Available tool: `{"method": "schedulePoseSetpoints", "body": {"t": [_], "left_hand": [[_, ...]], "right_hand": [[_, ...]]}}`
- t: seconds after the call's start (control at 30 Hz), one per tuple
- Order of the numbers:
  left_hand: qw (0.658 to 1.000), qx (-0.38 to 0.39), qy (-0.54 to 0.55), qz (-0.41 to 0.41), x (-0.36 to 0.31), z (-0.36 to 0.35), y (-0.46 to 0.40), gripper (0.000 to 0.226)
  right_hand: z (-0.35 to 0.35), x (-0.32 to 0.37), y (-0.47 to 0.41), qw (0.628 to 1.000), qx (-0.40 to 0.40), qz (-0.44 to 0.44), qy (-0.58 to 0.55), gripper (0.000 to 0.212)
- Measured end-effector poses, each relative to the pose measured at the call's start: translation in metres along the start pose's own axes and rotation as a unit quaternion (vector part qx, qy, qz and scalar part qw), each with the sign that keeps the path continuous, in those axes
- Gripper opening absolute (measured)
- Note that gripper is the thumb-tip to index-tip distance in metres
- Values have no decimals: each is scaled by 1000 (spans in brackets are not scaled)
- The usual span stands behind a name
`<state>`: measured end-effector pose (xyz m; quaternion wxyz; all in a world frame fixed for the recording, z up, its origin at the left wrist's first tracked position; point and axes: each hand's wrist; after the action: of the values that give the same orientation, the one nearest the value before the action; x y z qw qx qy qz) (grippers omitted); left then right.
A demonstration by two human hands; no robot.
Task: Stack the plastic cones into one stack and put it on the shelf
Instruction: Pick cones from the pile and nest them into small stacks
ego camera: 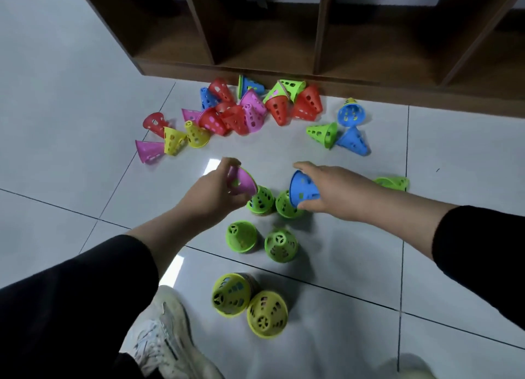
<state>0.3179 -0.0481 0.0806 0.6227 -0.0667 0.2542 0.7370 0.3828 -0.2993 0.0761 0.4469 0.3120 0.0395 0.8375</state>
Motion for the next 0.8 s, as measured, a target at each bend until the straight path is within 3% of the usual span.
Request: {"method": "schedulePoseSetpoints", "body": {"t": [0.17,0.3,0.4,0.53,0.6,0.7,0.8], "left_hand": [[977,75,-191,-55,-2,-11,-23,71],[935,146,-315,-65,-20,-20,-46,62],[946,151,-279,-71,-18,-35,-58,56],[987,88,-126,-51,-6,-44,-48,77],[990,31,-118,-65,-4,-45,-46,69],[989,-38,-115,-89,-18,-49,-57,52],[986,-60,-100,-123,-50,-61,-81,48]], "right_hand": [[-17,8,-22,995,30,4,97,68],[-32,5,-46,991,40,12,127,38],[-44,-6,-49,998,36,8,54,37],[-39,-39,-31,999,-44,18,-8,51],[-28,-62,-19,992,-123,-26,-31,45],[-7,-108,-5,963,-210,-167,-15,46],[4,-154,7,904,-177,-379,-86,73]]}}
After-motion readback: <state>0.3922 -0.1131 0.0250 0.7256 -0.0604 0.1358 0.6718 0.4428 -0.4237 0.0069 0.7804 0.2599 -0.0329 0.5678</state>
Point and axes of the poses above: each hand's wrist, its own y-axis away from the middle knuckle, its own z-axis out of the back of the hand, x = y × z, and after that the axes turned 6 degrees about -y, right-handed
